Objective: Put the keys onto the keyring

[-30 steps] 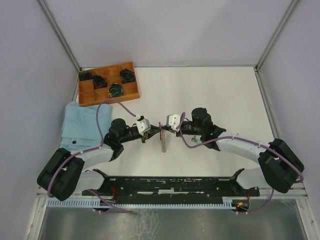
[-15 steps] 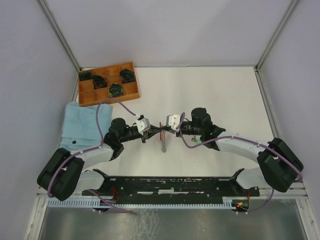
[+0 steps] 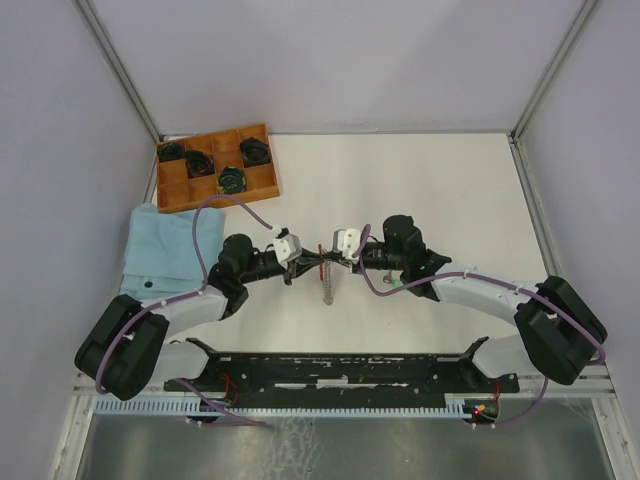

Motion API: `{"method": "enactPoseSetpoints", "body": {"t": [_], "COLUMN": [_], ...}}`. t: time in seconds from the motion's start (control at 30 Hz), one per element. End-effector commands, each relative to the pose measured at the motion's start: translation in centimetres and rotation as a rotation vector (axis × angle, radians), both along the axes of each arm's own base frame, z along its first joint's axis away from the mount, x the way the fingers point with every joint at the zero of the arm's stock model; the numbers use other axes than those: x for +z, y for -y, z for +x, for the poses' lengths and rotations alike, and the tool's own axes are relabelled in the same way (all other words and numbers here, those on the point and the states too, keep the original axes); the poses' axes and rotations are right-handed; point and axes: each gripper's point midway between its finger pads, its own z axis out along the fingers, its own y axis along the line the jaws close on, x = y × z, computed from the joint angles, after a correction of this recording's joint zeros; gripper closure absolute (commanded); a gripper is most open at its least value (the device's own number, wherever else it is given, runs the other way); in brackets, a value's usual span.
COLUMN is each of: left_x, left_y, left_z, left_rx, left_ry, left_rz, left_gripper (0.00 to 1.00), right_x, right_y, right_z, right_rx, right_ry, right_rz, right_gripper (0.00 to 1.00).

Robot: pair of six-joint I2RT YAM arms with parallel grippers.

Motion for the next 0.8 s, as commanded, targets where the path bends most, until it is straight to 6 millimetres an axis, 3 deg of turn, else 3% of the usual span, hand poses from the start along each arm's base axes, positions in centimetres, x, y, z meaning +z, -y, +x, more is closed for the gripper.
{"method": "enactPoseSetpoints", "body": {"t": [0.0,0.17,0.37,0.63,0.77], "left_x": [2.0,2.0,2.0,2.1,2.1], "left_y": [0.5,0.5,0.5,0.4,0.1], "left_z": [0.7,0.8,0.7,0.7,1.0], "left_rx": [-0.009,-0.006,-0.006,0.000,0.018], "left_ry": [0.037,0.036,0.038,0.034,0.020], "left_rz": [-0.039,-0.038,-0.037,-0.030,-0.001], "left_gripper": [0.81,0.80,0.93,0.97,0.97], "right_x": [3.0,3.1,3.1,3.1,3.4], "right_y": [-0.5,-0.4,-0.3,0.0,0.6], "right_z": [0.0,-0.1,-0.1,-0.1,0.4], "right_rx": [0.014,0.012,0.004,-0.012,-0.074], "right_ry": [0.047,0.045,0.046,0.045,0.022], "right_rz": [0.078,0.087,0.090,0.099,0.111], "right_gripper": [0.99,0.99,0.99,0.99,0.84]}}
